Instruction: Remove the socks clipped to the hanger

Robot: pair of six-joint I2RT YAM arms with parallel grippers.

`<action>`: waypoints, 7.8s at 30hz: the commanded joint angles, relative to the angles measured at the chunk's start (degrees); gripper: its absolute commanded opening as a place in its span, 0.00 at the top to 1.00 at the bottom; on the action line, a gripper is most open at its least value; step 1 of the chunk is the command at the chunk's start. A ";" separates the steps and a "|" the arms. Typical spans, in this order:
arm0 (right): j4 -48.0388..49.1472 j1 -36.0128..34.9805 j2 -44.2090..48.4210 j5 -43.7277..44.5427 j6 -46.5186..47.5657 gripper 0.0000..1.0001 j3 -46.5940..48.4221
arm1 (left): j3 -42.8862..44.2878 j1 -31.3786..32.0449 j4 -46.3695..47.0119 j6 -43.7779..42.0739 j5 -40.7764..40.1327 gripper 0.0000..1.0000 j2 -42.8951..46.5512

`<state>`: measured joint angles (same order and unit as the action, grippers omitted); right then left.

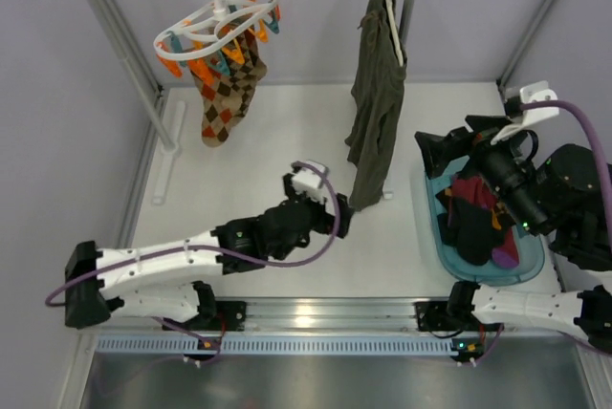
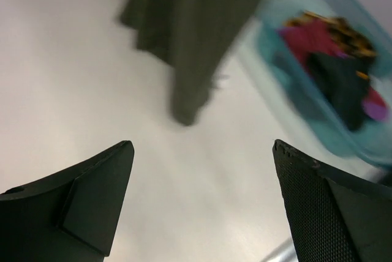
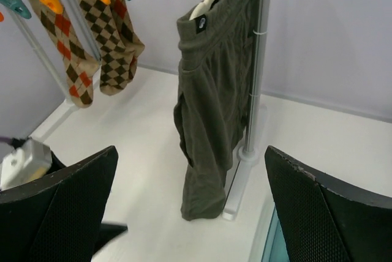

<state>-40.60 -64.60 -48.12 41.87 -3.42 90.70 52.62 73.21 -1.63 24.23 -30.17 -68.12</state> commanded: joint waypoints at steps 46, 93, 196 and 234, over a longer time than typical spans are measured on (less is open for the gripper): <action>17.75 11.51 -17.80 -35.62 5.09 0.01 -4.74 | 9.17 -56.69 39.25 -26.16 -13.68 0.05 -25.32; 15.30 13.18 -13.05 -40.11 -1.33 0.00 -2.29 | 6.52 -29.45 39.25 -32.22 -37.85 1.00 -15.46; 14.67 25.93 -17.01 -55.58 -2.20 0.00 -6.32 | 57.16 -77.16 -17.97 1.17 57.86 0.10 -14.67; 14.32 25.93 -12.97 -55.14 -3.61 0.00 -4.91 | 47.48 -48.70 -13.05 2.49 52.32 0.34 -8.43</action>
<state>-28.42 -39.20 -62.48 -13.56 -7.14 84.73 96.90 21.96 -18.04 28.27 24.21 -75.66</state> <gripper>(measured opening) 0.994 0.659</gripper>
